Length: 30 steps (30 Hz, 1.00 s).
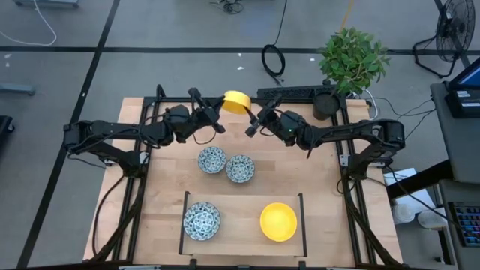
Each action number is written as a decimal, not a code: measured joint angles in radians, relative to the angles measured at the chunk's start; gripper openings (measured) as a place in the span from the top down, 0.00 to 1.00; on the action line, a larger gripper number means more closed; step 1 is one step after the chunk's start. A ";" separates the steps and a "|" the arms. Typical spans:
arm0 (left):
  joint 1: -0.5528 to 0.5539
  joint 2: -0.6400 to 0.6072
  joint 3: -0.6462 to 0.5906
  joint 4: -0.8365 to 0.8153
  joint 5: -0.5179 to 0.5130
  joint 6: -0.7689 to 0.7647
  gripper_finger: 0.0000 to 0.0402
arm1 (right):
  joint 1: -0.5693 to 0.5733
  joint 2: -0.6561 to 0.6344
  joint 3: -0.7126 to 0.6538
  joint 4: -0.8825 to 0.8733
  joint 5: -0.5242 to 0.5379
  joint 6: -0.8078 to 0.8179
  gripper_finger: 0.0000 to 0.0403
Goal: Pick & Place Mini bowls
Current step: Stack the yellow bowl on the yellow bowl on the shelf
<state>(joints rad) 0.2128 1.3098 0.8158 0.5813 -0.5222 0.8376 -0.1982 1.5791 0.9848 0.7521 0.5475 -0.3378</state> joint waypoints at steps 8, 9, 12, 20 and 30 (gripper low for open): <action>-0.003 0.000 -0.001 0.001 -0.015 -0.083 0.91 | -0.002 -0.002 0.001 0.007 0.016 -0.042 0.86; -0.004 0.000 -0.001 0.001 -0.006 -0.100 0.89 | -0.003 -0.002 0.001 0.006 0.016 -0.047 0.89; -0.006 0.000 -0.001 -0.002 0.015 -0.145 0.82 | -0.004 -0.002 0.001 0.004 0.026 -0.049 0.97; -0.054 0.000 -0.001 0.005 0.122 -0.224 0.73 | -0.010 -0.001 0.000 -0.007 -0.003 -0.072 0.99; -0.177 -0.002 -0.001 -0.010 -0.017 -0.215 0.71 | -0.012 0.000 -0.002 -0.063 -0.002 -0.074 1.00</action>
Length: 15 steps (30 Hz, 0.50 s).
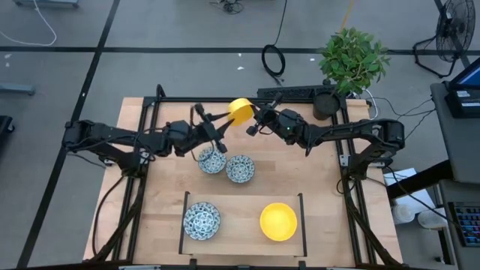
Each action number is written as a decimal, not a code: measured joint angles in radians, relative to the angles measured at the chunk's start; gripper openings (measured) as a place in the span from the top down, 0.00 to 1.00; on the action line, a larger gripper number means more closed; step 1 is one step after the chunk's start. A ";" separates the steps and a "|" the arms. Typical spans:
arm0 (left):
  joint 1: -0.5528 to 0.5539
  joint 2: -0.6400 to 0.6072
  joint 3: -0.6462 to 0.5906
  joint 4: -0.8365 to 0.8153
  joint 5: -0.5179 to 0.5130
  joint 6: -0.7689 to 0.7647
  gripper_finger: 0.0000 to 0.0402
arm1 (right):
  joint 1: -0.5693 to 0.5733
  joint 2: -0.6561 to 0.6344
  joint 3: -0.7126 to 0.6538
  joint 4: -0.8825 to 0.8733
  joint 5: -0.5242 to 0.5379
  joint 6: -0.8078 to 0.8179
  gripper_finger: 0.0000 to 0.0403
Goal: Pick & Place Mini bowls
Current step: Stack the yellow bowl on the yellow bowl on the shelf
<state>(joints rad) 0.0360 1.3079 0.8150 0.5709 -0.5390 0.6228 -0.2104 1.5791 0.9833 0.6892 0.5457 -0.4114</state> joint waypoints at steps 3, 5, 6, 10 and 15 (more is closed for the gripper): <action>-0.043 -0.009 0.000 -0.024 -0.124 0.020 0.71 | 0.000 0.000 0.000 0.000 0.001 0.000 1.00; -0.067 -0.031 0.000 -0.067 -0.169 0.036 0.71 | 0.000 0.000 0.000 -0.003 0.001 0.000 1.00; -0.077 -0.046 0.000 -0.101 -0.171 0.036 0.71 | 0.000 0.000 0.000 -0.003 0.001 0.000 1.00; -0.101 -0.142 0.000 -0.261 -0.144 -0.025 0.71 | 0.000 0.000 0.000 -0.010 0.002 0.002 1.00; -0.085 -0.328 0.000 -0.540 -0.012 -0.164 0.71 | 0.016 0.000 0.000 -0.015 0.003 0.010 1.00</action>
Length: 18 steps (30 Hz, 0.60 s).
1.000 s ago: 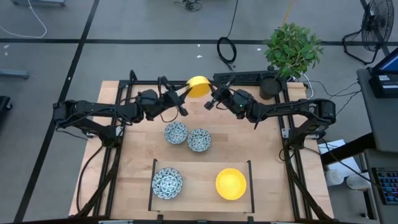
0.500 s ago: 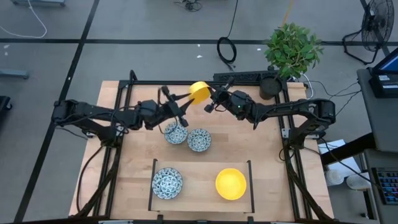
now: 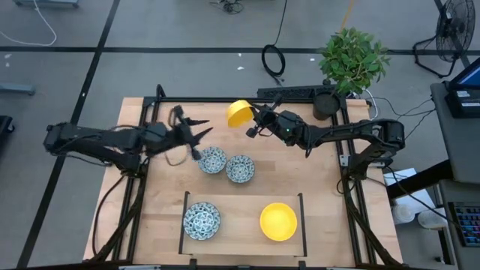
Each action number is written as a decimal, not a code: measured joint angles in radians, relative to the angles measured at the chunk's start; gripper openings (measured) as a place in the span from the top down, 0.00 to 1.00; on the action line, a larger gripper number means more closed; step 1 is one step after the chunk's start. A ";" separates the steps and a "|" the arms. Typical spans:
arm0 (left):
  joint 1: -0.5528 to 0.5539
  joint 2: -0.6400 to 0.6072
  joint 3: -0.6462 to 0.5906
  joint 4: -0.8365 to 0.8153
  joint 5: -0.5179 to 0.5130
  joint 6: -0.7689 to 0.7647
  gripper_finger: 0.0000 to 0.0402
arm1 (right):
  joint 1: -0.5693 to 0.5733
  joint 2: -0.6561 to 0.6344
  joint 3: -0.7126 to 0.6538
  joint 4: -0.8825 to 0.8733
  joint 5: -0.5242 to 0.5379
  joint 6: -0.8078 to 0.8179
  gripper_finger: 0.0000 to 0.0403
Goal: Pick & Place Mini bowls
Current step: Stack the yellow bowl on the yellow bowl on the shelf
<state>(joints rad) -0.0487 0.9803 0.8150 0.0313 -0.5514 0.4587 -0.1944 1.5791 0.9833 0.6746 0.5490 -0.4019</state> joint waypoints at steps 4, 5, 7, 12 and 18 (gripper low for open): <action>0.067 -0.174 0.000 -0.200 0.174 -0.109 0.71 | 0.030 -0.011 0.000 -0.005 -0.003 0.000 1.00; 0.088 -0.218 0.000 -0.245 0.225 -0.136 0.71 | 0.040 -0.016 0.000 -0.002 -0.003 0.000 1.00; 0.128 -0.302 -0.011 -0.290 0.330 -0.177 0.71 | 0.062 -0.033 0.000 0.001 -0.003 0.000 1.00; 0.189 -0.487 -0.088 -0.326 0.503 -0.219 0.71 | 0.137 -0.116 0.029 -0.058 -0.037 0.005 1.00; 0.206 -0.646 -0.171 -0.329 0.444 -0.314 0.71 | 0.253 -0.166 0.292 -0.511 -0.110 0.137 1.00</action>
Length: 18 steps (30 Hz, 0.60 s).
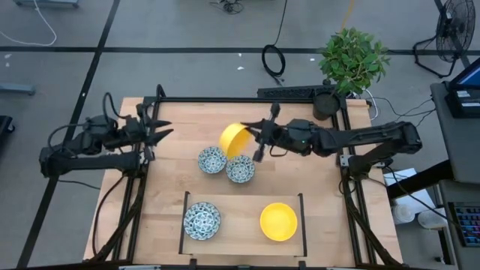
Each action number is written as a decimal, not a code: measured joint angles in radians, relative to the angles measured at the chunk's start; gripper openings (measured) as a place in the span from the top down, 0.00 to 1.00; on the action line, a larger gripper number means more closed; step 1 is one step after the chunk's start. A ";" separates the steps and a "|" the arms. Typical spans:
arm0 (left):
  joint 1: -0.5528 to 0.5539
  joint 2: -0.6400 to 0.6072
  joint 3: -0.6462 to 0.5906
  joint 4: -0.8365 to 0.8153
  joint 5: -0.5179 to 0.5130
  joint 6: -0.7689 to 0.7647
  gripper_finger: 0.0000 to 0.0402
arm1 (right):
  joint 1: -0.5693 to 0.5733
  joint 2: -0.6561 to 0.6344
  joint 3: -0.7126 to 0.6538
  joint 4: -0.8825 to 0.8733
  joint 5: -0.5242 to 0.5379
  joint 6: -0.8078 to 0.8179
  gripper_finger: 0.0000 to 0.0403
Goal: Pick & Place Mini bowls
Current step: Stack the yellow bowl on the yellow bowl on the shelf
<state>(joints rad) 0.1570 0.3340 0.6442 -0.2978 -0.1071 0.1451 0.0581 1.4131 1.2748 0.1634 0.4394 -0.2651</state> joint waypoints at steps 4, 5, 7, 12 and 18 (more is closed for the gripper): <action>0.000 -0.035 -0.010 -0.003 -0.016 -0.016 0.71 | 0.074 0.050 0.237 -0.290 0.003 0.091 1.00; 0.000 -0.036 -0.010 -0.003 -0.023 -0.015 0.71 | 0.094 0.063 0.291 -0.355 0.003 0.112 1.00; 0.000 -0.035 -0.010 0.006 -0.032 -0.019 0.71 | 0.132 0.102 0.407 -0.471 0.005 0.158 1.00; 0.000 -0.030 -0.010 0.013 -0.031 -0.022 0.71 | 0.216 0.228 0.686 -0.630 0.008 0.217 1.00; 0.000 -0.026 -0.010 0.012 -0.031 -0.020 0.71 | 0.285 0.406 0.969 -0.826 0.027 0.276 1.00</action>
<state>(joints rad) 0.1570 0.3077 0.6338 -0.2859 -0.1383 0.1253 0.3431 1.8189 2.2442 -0.6623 0.4660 0.0109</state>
